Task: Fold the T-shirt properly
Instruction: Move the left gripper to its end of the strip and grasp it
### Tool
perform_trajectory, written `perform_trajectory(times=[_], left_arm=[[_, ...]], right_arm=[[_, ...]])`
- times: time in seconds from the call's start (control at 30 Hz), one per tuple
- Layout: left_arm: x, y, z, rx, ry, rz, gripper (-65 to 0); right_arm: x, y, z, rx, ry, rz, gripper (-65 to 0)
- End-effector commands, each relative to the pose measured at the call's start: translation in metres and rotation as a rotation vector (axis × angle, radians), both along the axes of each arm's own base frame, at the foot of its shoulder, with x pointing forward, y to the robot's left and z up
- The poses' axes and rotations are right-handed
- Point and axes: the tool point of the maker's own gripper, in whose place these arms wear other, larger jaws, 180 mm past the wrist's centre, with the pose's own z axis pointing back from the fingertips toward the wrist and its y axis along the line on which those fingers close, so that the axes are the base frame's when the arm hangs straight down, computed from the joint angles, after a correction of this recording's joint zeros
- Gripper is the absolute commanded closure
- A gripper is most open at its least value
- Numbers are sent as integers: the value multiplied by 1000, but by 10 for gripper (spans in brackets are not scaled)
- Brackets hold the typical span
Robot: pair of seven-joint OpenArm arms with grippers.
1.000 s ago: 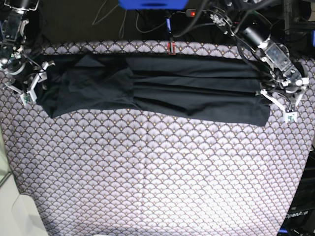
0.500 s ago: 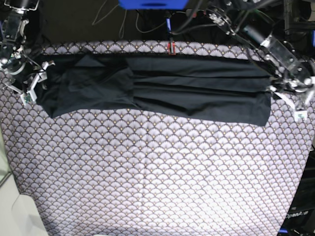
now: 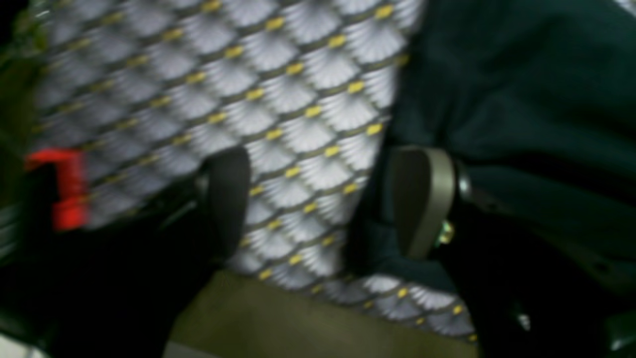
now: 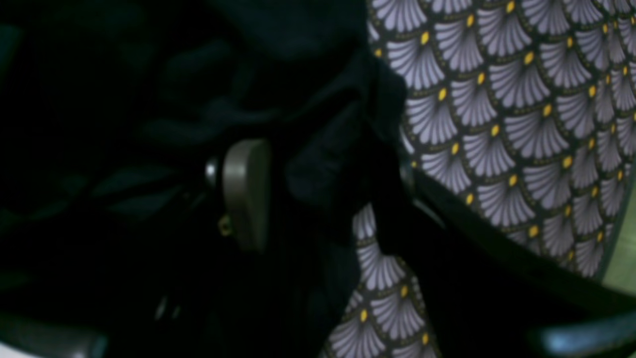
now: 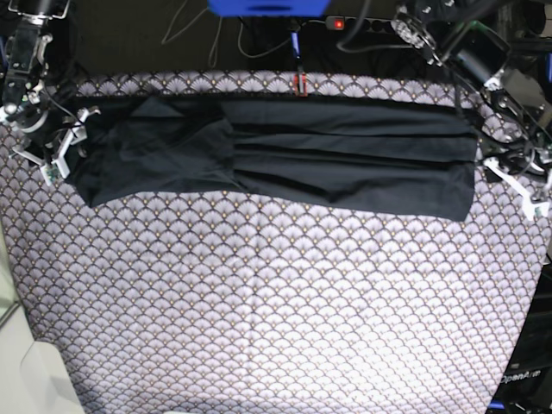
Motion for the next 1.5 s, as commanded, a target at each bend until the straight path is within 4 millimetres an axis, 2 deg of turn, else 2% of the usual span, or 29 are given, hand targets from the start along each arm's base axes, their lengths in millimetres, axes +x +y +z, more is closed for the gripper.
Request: perform_trajectory(times=[0.0,0.23,0.73,0.93,1.1,1.23,1.47], left_arm=[[6,2,4,-1,-15,-1,-437],[15,-12,-13,-96,-2,-9,-437],[21,-15,-13,-108,-10,-10,-437],[16,-24,-35,-169,40,-16,-437],[15,-12,-29,-148,33,-8,-437],[15,-10,-29,-143,32,-7,-437],[17,-23,-36,-168,39,-21,-436]], right_arm=[[7,-4,10,-12,-34,4,-333],[7,-4,10,-12,-34,4,-333],[13,-4,14,-12,-48,4,-333],[14,-4,14,-12,-50,4,-333],[14,-4,14,-12,-50,4,-333],[14,-4,14,-11,-51,4,-333],[20,-4,18,-11,-66,4,-333]])
